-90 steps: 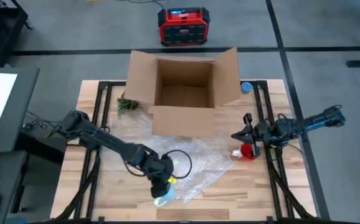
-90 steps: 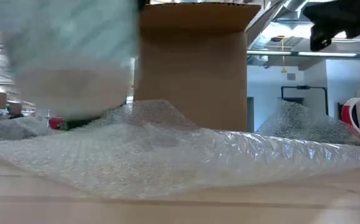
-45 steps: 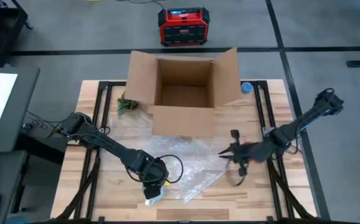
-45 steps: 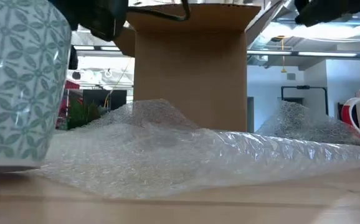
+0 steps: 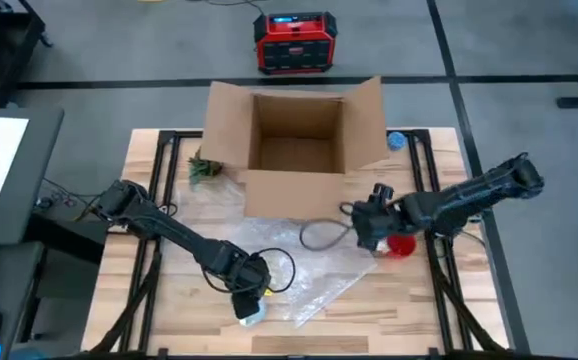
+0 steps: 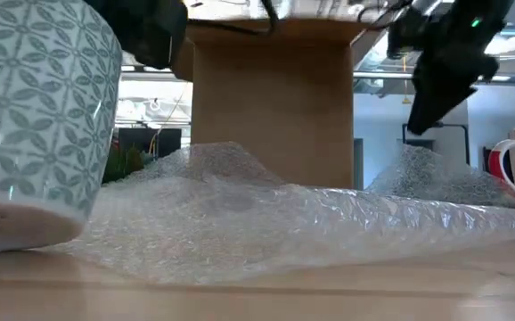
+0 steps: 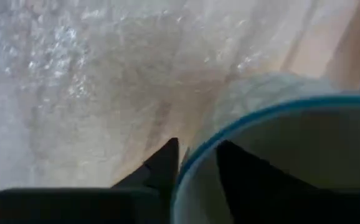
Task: Wrap mug
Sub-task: Prepare the blue patterned mug, then prepare the transparent bubble wrap
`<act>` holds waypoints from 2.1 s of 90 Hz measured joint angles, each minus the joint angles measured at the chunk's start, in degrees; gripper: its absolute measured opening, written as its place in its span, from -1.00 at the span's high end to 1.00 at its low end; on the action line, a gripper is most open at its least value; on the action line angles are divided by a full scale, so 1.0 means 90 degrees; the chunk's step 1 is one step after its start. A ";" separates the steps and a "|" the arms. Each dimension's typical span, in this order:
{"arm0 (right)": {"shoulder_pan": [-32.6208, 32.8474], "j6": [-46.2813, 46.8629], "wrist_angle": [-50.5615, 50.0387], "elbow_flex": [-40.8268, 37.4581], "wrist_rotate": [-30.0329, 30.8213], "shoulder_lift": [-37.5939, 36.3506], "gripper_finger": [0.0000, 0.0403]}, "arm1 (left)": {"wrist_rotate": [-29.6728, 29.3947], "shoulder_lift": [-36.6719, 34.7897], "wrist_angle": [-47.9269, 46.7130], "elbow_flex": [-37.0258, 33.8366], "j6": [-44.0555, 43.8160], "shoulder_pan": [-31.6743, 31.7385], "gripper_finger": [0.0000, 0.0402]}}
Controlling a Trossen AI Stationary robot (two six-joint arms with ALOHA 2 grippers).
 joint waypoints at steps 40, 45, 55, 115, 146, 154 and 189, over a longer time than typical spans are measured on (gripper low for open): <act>-0.1044 -0.0492 0.1406 -0.0869 -0.1836 0.0000 -0.26 | 0.0011 -0.0060 -0.0024 -0.0008 0.0085 -0.0002 0.10; -0.1021 -0.0489 0.1460 -0.0919 -0.1846 0.0000 -0.23 | 0.0009 -0.0150 0.0009 -0.0008 0.0048 -0.0002 0.10; -0.0969 -0.0489 0.1629 -0.1024 -0.1849 0.0000 -0.05 | -0.0094 -0.0424 0.0141 -0.0006 -0.0016 -0.0002 0.10; 0.1337 -0.1270 0.1577 -0.0180 -0.1797 -0.0661 1.00 | -0.1908 -0.0943 0.1207 -0.1426 0.0796 0.1080 0.32; 0.3755 -0.0057 0.0873 -0.0268 -0.3532 -0.1336 1.00 | -0.2192 -0.0965 0.2391 -0.2801 0.0651 0.1492 0.45; 0.4215 0.1272 0.0561 -0.0366 -0.3573 -0.1339 1.00 | -0.2451 -0.0972 0.2506 -0.2929 0.0557 0.1498 0.48; 0.4652 0.4356 -0.0614 -0.0357 -0.3567 -0.1439 0.92 | -0.3312 -0.0982 0.2771 -0.3017 0.0595 0.1508 0.51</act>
